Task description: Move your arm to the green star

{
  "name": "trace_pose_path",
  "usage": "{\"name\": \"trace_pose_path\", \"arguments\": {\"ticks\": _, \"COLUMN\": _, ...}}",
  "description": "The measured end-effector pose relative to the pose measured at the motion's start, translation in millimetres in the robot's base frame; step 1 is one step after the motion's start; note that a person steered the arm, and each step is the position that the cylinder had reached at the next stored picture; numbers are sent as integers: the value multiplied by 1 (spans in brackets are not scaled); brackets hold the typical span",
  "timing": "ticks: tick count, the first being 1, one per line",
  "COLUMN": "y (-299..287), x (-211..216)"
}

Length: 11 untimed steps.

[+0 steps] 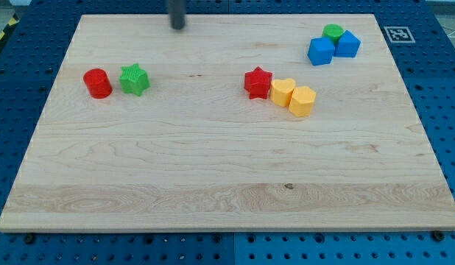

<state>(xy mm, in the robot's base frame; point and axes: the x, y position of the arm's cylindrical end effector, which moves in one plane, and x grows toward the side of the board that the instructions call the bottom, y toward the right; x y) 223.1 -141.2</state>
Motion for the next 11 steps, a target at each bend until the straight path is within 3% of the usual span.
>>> {"name": "trace_pose_path", "arguments": {"ticks": 2, "y": -131, "x": 42}}
{"name": "trace_pose_path", "arguments": {"ticks": 3, "y": -109, "x": 81}}
{"name": "trace_pose_path", "arguments": {"ticks": 4, "y": -112, "x": 86}}
{"name": "trace_pose_path", "arguments": {"ticks": 5, "y": -163, "x": 102}}
{"name": "trace_pose_path", "arguments": {"ticks": 6, "y": -164, "x": 117}}
{"name": "trace_pose_path", "arguments": {"ticks": 8, "y": -162, "x": 250}}
{"name": "trace_pose_path", "arguments": {"ticks": 10, "y": -39, "x": 266}}
{"name": "trace_pose_path", "arguments": {"ticks": 11, "y": -8, "x": 247}}
